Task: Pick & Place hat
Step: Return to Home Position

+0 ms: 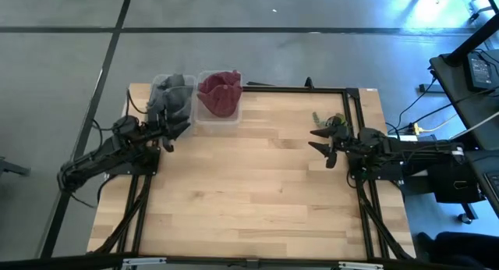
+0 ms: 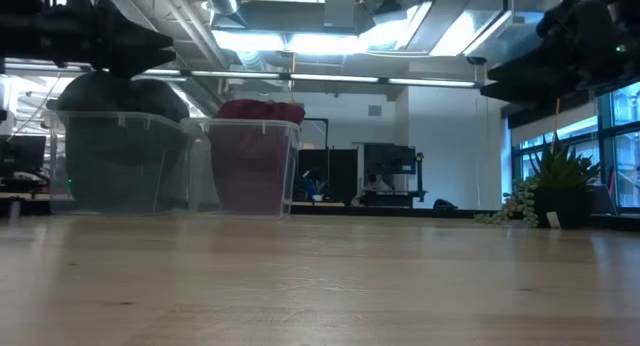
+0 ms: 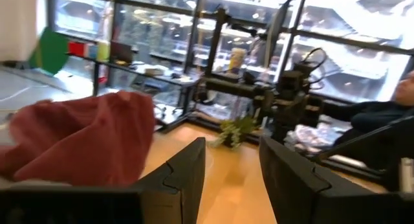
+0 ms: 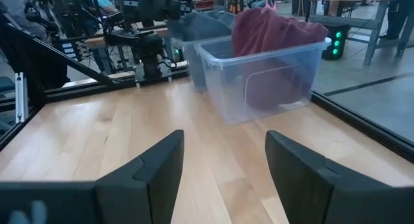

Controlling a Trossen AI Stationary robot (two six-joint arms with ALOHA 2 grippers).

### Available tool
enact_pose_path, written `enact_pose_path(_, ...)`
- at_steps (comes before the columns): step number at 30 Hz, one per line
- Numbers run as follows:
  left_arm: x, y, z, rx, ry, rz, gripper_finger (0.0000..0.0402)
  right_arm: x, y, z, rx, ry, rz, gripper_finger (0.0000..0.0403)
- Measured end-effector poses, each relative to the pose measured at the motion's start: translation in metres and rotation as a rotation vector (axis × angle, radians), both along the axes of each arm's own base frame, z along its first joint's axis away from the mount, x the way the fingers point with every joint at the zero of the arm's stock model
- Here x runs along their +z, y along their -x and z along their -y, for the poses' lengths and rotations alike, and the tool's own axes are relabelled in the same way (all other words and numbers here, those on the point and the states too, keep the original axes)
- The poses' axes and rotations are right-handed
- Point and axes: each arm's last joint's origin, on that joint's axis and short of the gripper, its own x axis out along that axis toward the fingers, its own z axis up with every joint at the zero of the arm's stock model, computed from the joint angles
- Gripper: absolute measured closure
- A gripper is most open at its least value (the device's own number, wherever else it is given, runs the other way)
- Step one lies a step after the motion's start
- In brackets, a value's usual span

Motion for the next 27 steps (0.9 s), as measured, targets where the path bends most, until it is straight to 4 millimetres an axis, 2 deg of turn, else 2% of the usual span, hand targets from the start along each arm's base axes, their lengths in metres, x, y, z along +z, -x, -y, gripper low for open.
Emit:
enact_pose_path(4, -0.002, -0.001, 0.002, 0.038, -0.023, -0.025, 0.0261, -0.001, 0.002, 0.0, -0.001, -0.006, -0.009, 0.0186)
enact_pose_path(11, 0.0, -0.004, 0.009, -0.016, -0.061, -0.02, 0.026, -0.009, 0.004, 0.0, -0.022, -0.046, -0.081, 0.0186)
enact_pose_path(17, -0.005, -0.008, 0.015, -0.055, -0.048, -0.07, 0.0259, -0.003, 0.008, 0.001, -0.053, -0.011, -0.026, 0.0186)
enact_pose_path(27, -0.016, -0.007, 0.017, 0.002, -0.015, -0.174, 0.0263, 0.002, 0.026, 0.001, -0.053, 0.016, 0.067, 0.0186)
